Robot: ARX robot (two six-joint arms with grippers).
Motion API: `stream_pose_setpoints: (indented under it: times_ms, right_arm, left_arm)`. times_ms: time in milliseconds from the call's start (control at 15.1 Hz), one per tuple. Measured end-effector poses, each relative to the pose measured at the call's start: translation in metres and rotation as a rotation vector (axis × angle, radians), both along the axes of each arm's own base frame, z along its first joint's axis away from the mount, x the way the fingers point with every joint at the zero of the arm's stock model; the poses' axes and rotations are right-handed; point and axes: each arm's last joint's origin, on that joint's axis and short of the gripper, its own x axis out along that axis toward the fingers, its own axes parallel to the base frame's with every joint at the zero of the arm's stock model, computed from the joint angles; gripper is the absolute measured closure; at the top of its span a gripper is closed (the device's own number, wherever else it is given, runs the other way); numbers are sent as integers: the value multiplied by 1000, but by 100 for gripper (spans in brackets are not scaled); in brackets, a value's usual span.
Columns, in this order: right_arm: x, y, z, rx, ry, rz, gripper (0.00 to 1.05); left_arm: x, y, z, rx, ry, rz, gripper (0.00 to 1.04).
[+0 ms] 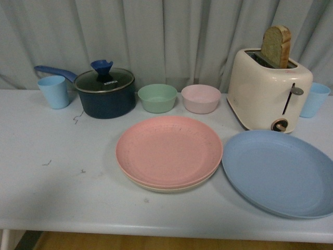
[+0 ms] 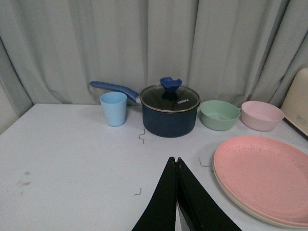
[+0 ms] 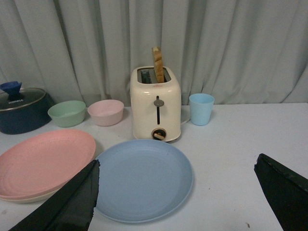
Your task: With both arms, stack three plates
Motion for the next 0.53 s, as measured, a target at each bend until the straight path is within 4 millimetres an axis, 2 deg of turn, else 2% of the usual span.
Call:
stream_pose_setpoints:
  times_ms: [199, 265, 331, 530]
  right_arm:
    - [0, 0, 0, 0, 0, 0, 6]
    - [0, 0, 0, 0, 0, 0, 6]
    - [0, 0, 0, 0, 0, 0, 6]
    - [0, 0, 0, 0, 0, 0, 6]
  left_arm:
    - [-12, 0, -3, 0, -9, 0, 103]
    - [-16, 0, -7, 0, -41, 0, 103]
    - [-19, 0, -14, 0, 4, -2, 103]
    - [-30, 0, -9, 0, -23, -1, 103]
